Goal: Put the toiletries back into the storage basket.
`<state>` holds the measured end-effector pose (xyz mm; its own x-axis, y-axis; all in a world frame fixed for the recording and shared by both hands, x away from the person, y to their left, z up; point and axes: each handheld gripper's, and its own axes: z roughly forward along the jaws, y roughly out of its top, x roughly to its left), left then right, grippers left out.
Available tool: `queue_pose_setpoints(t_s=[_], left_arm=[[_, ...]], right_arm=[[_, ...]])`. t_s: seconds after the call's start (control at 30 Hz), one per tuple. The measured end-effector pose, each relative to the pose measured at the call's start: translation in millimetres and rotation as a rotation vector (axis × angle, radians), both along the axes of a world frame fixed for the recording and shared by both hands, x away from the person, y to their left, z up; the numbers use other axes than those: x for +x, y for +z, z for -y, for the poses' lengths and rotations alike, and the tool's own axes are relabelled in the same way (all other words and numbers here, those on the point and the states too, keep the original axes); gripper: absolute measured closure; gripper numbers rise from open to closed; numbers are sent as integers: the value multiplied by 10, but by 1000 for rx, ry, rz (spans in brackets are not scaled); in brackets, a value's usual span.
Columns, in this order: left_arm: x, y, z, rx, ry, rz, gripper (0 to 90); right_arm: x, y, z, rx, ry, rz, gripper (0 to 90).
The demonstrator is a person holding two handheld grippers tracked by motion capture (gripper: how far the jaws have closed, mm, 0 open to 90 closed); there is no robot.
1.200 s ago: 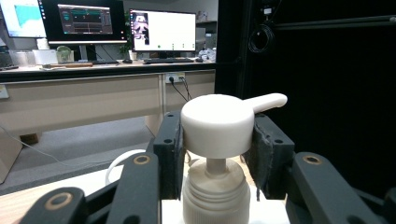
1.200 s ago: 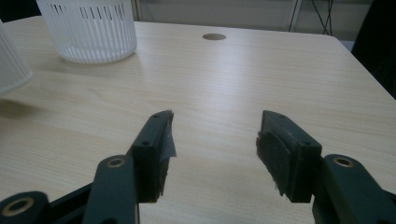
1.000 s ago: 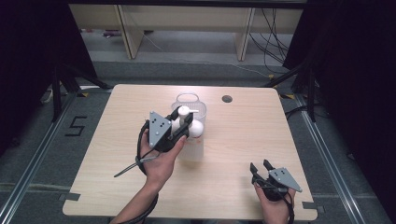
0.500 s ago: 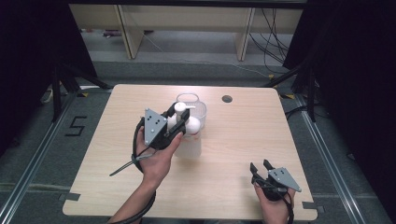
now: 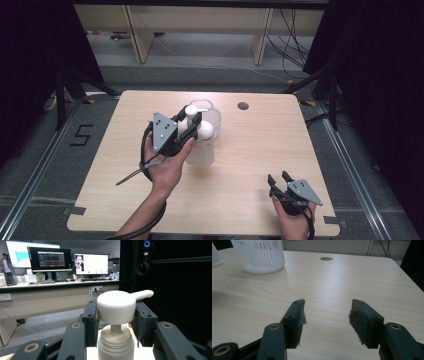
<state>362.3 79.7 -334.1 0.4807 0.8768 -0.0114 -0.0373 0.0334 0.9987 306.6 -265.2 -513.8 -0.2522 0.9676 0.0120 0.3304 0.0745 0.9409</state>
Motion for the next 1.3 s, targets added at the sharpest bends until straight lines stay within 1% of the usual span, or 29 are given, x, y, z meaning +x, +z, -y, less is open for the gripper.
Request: queue_pose_setpoints(t_s=[0.17,0.23,0.47,0.6,0.63,0.67,0.97,1.0,1.07,1.1,1.3], left_arm=[[18,23,-15,0,3,2,593],[26,32,-20,-4,7,3,593],[51,77,-40,-4,13,12,593],[69,97,-54,-7,15,16,593],[72,100,-56,-7,17,16,593],[76,103,-58,-6,17,18,594],[106,130,-81,-9,27,23,593],[110,133,-82,-10,28,22,593],[119,136,-82,-11,31,22,593],[124,137,-79,-13,32,24,593],[150,152,-79,-9,36,23,593]], right_arm=[[-7,5,-4,3,-5,-9,455],[1,-1,0,0,0,2,456],[1,0,0,0,0,0,455],[-5,2,-2,-3,-11,-2,455],[-4,1,-2,-2,-10,-2,456],[-18,1,-29,33,-21,-22,455],[-17,0,-28,33,-19,-22,455],[0,-1,-2,1,-4,1,455],[-6,5,-4,0,-6,-7,455],[-7,5,-4,-4,-13,-1,455],[-6,5,-4,-6,-13,0,455]])
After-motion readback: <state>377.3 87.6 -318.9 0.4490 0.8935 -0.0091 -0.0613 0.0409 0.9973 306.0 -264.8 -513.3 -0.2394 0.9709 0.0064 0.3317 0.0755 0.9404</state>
